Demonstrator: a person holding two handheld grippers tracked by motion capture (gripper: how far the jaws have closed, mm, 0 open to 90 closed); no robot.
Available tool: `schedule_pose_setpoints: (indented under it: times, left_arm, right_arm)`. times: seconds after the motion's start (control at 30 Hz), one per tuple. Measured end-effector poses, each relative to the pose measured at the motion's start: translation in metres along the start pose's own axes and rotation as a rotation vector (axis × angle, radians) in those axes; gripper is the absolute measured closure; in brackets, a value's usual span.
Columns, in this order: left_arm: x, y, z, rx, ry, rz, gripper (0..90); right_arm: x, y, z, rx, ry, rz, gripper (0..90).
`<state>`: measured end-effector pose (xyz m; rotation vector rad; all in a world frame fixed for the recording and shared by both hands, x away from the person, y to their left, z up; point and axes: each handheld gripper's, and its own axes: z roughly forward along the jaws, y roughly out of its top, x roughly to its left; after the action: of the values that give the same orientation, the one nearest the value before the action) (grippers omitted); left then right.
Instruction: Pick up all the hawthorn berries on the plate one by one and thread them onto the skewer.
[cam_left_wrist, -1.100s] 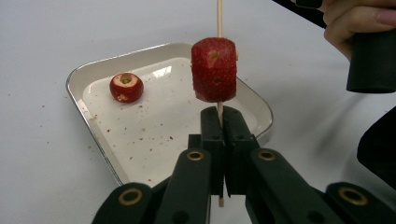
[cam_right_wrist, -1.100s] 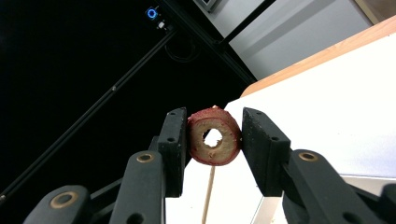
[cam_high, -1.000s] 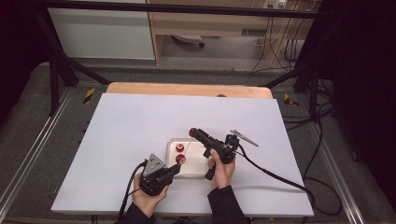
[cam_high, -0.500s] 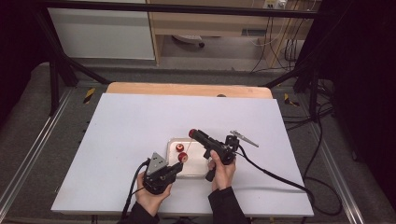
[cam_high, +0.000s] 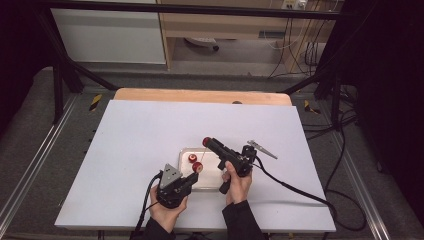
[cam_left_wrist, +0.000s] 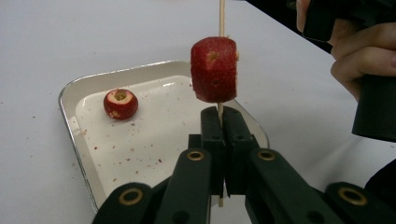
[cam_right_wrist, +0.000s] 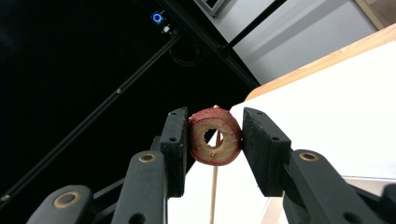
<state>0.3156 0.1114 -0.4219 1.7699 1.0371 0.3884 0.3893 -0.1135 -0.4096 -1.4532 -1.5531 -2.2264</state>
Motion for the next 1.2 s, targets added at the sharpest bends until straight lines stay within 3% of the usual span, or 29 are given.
schedule_pose_setpoints:
  times: [0.17, 0.27, 0.43, 0.57, 0.73, 0.9, 0.97, 1.1, 1.2]
  left_arm:
    - [0.000, 0.000, -0.003, 0.000, -0.007, 0.009, 88.6]
    - [0.000, -0.002, -0.003, 0.003, -0.015, 0.011, 88.6]
    - [0.003, 0.000, -0.003, 0.017, -0.005, 0.030, 88.6]
    - [0.004, 0.001, -0.004, 0.009, -0.009, 0.012, 88.6]
    - [-0.001, -0.001, -0.001, 0.020, -0.008, 0.066, 88.5]
    - [0.011, 0.001, -0.010, 0.027, -0.015, 0.105, 88.6]
    - [0.013, 0.002, -0.013, 0.037, -0.010, 0.142, 88.7]
    - [0.018, -0.001, -0.017, 0.042, -0.024, 0.171, 88.7]
    - [0.019, -0.001, -0.017, 0.039, -0.024, 0.204, 88.7]
  right_arm:
    - [-0.001, 0.002, 0.001, 0.018, 0.000, 0.003, 62.5]
    - [-0.001, 0.004, 0.001, -0.001, 0.005, 0.005, 62.5]
    - [-0.002, 0.003, 0.001, 0.038, 0.010, -0.002, 62.4]
    - [-0.002, 0.003, 0.001, 0.047, 0.019, -0.001, 62.5]
    - [-0.002, 0.003, 0.000, 0.057, 0.014, 0.005, 62.5]
    - [-0.003, 0.006, 0.001, 0.096, 0.014, 0.004, 62.6]
    - [-0.004, 0.006, 0.001, 0.107, 0.015, 0.008, 62.6]
    - [-0.003, 0.008, 0.001, 0.087, 0.013, 0.002, 62.6]
    - [-0.004, 0.009, 0.001, 0.102, 0.021, 0.007, 62.7]
